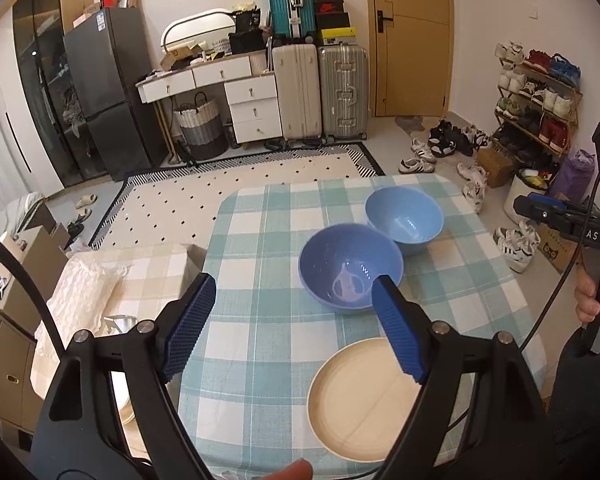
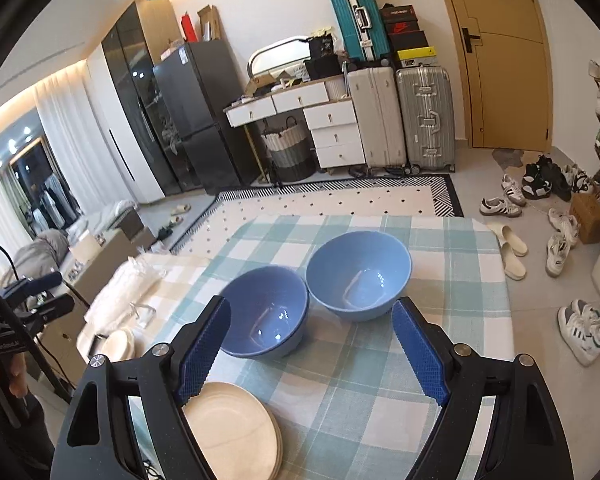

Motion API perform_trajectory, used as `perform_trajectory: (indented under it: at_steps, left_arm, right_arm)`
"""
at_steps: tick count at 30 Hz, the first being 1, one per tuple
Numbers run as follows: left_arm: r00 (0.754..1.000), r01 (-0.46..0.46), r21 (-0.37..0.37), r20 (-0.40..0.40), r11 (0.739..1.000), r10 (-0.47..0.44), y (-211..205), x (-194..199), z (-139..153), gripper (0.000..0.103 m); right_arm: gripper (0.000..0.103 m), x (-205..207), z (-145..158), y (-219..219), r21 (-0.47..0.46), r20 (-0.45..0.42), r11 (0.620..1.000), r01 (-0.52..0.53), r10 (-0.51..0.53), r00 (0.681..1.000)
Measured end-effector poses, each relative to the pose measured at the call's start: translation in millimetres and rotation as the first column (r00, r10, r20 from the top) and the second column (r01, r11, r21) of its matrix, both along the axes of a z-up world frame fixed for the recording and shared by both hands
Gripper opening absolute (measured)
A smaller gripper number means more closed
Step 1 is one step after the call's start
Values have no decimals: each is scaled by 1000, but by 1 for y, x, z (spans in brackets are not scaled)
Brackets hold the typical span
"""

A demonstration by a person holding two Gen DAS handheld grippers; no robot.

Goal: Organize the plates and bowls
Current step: 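Move both grippers back toward the rim of the lighter blue bowl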

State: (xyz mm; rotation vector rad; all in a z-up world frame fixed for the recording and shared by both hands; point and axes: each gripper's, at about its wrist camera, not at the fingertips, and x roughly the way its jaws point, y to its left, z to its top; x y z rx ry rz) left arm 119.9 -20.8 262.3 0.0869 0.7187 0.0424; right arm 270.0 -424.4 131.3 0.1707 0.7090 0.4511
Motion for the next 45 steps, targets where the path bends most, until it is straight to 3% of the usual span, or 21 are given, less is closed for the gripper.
perform_trajectory:
  at_steps: [8,17,20,23,25,45]
  left_arm:
    - [999,48,-14,20,999,-48,-24,6,35,79]
    - [997,79,-44,4,996,-79,-40,62,40,80]
    - [995,100,-48,-7,994,-100,-48,86,40,81]
    - [992,119,-58,-22,991,-120,-55,114,36,89]
    - [990,135,-82,-17,987,-137,-58,131,32,101]
    - [967,213,-115,-117,970,-226,-72,278,-53,100]
  right_arm:
    - [88,-6,32,-34,-22,43,997,80,-79,996]
    - [88,10,41,-62,-32,25,990,139,-138,990]
    - [93,19,44,-73,-35,19,986,164,-163,986]
    - [98,29,43,-75,-57,9,986,155,-154,988]
    - [99,37,40,-75,-68,-3,986,153,-153,988]
    - [100,135,-33,-47,-122,-129,985,124,-140,982]
